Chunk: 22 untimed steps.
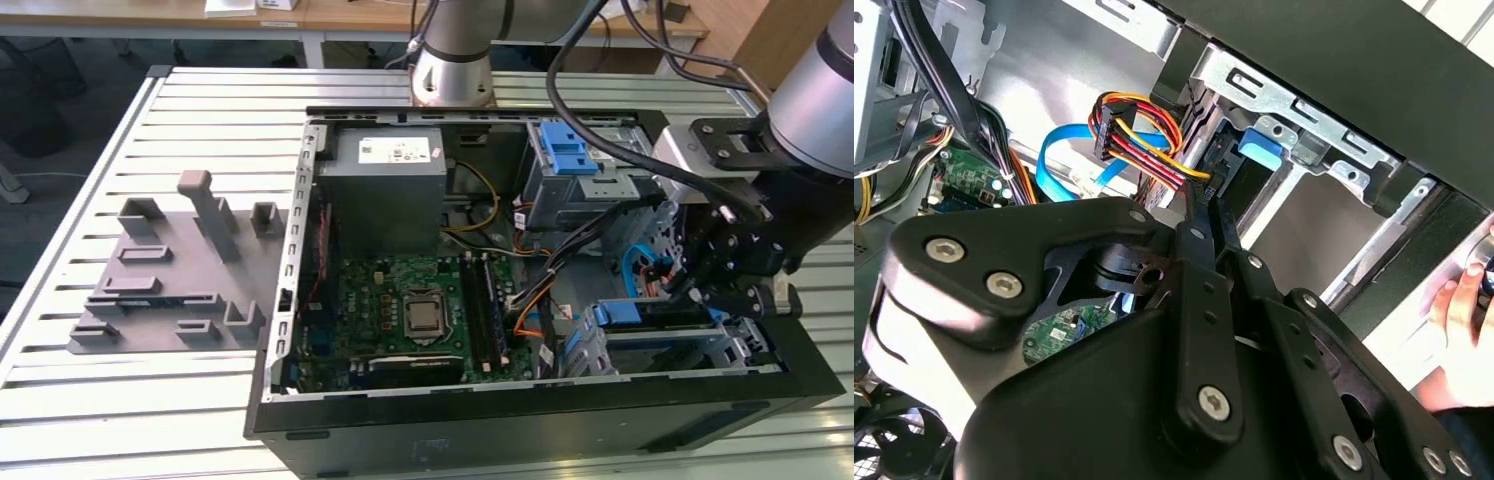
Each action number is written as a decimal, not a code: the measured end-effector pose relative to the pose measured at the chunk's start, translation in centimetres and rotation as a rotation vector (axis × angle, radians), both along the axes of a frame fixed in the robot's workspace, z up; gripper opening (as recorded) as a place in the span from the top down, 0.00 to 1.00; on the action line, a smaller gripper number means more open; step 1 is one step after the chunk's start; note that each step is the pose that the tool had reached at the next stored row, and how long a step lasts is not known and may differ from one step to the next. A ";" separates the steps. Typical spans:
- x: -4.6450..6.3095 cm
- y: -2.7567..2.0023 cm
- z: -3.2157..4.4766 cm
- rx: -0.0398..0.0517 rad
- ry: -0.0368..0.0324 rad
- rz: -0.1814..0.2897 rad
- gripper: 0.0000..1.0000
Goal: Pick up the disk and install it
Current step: 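Insert the first disk wire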
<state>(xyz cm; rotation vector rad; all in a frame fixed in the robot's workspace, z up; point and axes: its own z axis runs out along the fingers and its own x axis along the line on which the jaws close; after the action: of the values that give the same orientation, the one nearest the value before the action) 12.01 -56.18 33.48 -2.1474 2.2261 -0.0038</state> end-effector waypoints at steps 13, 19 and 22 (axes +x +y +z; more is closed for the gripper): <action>0.0 -0.12 -0.08 0.0002 0.0007 -0.001 0.84; 0.0 -0.11 -0.21 0.0016 0.0036 -0.001 0.84; 0.0 -0.11 -0.32 0.0021 0.0052 -0.001 0.84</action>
<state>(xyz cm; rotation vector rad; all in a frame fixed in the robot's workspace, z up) 12.01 -56.30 33.16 -2.1480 2.2287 0.0042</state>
